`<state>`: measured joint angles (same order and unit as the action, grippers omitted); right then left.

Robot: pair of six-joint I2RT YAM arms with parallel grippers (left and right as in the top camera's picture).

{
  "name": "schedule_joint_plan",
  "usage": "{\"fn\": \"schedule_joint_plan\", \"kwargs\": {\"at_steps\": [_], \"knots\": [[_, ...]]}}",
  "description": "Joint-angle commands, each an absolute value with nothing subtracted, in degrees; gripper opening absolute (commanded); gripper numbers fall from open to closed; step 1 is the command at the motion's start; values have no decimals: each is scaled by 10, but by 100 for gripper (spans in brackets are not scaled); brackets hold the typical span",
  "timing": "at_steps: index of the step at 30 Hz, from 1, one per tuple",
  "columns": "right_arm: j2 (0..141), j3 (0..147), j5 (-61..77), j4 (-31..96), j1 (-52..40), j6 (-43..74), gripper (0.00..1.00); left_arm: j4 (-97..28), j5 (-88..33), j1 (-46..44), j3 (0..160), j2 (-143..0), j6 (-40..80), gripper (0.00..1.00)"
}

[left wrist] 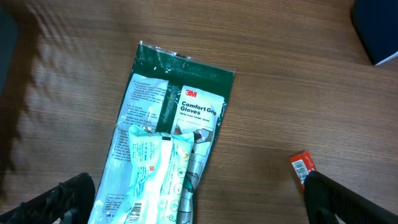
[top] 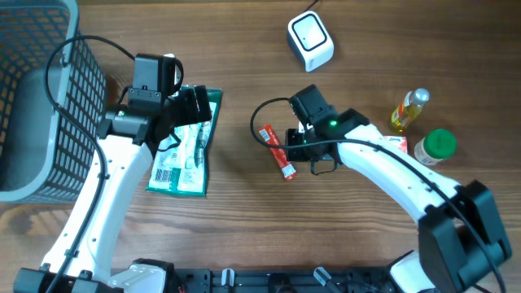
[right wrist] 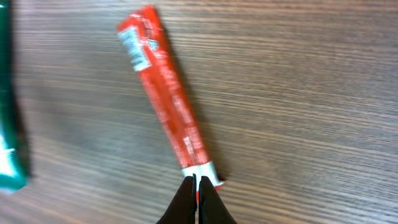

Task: Scan the item barcode
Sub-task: 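Lift the red stick snack and move it right toward center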

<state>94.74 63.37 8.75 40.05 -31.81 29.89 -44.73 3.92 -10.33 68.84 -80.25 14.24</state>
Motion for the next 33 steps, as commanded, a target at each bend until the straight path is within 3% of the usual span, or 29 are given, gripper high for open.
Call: {"fn": "schedule_joint_plan", "kwargs": {"at_steps": [1, 18, 33], "knots": [[914, 649, 168, 390, -323, 292, 4, -446, 35, -100, 690, -804, 142, 100], [1044, 632, 118, 337, -381, 334, 4, -446, 35, -100, 690, -804, 142, 100], [1065, 632, 49, 402, -371, 331, 5, -446, 35, -100, 690, -804, 142, 100]]}}
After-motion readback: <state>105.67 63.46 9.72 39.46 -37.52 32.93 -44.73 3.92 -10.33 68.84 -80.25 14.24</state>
